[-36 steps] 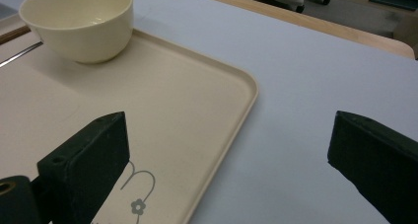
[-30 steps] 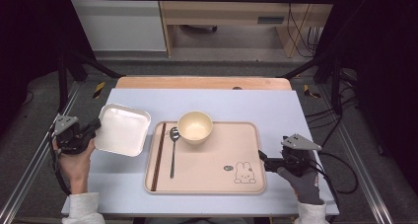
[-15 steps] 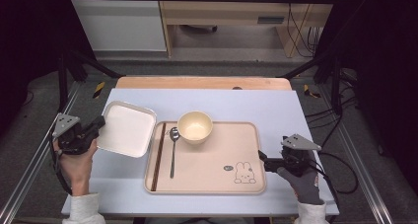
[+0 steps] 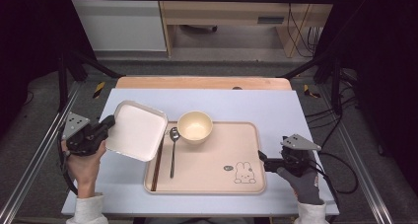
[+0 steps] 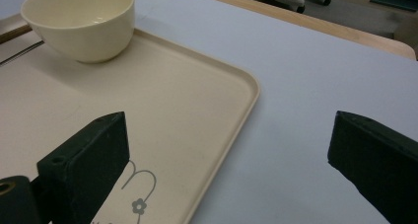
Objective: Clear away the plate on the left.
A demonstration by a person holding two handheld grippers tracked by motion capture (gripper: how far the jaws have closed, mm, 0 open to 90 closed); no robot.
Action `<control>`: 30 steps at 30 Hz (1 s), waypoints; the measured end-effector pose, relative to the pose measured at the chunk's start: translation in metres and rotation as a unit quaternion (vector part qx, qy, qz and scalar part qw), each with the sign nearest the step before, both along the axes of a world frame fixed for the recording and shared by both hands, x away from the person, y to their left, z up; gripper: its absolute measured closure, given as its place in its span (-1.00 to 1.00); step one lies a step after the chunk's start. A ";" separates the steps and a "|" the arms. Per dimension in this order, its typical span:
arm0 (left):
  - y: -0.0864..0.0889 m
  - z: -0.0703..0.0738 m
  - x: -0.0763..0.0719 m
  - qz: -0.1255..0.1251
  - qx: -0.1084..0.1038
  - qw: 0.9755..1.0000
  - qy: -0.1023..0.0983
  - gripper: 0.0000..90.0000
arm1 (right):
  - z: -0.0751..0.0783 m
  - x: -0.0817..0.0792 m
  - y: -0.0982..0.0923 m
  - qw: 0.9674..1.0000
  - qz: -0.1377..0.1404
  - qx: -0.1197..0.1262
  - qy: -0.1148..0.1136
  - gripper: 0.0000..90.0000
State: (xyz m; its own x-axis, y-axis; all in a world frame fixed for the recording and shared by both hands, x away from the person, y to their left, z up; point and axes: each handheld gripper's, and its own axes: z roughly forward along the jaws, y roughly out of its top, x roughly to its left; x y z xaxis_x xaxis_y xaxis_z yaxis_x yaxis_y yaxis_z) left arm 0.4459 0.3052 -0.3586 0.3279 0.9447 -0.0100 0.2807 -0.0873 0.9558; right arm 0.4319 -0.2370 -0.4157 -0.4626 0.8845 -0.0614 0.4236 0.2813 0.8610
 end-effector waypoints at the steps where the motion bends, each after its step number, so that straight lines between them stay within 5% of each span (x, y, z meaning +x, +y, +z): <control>1: -0.002 0.000 0.000 -0.003 0.000 1.000 -0.001 0.97 | 0.000 0.000 0.000 1.000 0.000 0.000 0.000 -0.94; 30: -0.061 0.004 -0.008 -0.082 0.047 0.995 -0.011 0.97 | 0.000 0.000 0.000 1.000 0.002 -0.003 0.000 -0.94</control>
State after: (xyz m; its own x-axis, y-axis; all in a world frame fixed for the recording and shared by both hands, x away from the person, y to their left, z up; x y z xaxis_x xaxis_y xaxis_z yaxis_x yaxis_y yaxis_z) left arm 0.4377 0.2439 -0.3550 0.4764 0.8751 0.0852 0.2348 -0.2200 0.9468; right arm 0.4319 -0.2370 -0.4160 -0.4657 0.8825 -0.0661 0.4230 0.2876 0.8593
